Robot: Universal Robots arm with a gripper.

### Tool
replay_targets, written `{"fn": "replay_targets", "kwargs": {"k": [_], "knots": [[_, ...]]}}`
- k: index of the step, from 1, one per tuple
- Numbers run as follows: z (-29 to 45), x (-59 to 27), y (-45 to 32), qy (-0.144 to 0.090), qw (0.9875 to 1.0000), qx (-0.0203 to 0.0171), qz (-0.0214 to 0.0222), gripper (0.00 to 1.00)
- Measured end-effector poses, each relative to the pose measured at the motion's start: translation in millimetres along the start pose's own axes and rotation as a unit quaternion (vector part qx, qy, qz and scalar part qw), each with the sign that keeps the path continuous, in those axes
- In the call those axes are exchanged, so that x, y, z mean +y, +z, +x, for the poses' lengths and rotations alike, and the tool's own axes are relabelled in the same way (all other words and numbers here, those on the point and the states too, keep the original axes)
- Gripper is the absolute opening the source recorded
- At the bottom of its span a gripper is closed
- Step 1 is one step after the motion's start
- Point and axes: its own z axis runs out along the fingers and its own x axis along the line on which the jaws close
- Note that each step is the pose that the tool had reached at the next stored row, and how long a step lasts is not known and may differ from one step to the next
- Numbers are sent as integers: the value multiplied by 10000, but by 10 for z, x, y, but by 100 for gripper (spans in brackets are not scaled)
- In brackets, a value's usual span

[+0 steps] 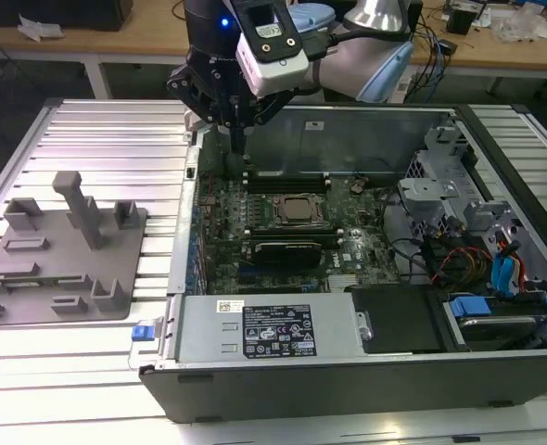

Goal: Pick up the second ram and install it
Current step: 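Reach for the second ram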

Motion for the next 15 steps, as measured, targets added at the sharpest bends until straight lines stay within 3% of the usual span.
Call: {"fn": "replay_targets", "kwargs": {"k": [10,12,15], "knots": [[226,-17,-5,0,10000,0,1,8],[352,-26,-7,0,10000,-1,1,8],[480,-35,-9,-1,10000,-5,0,8]]}}
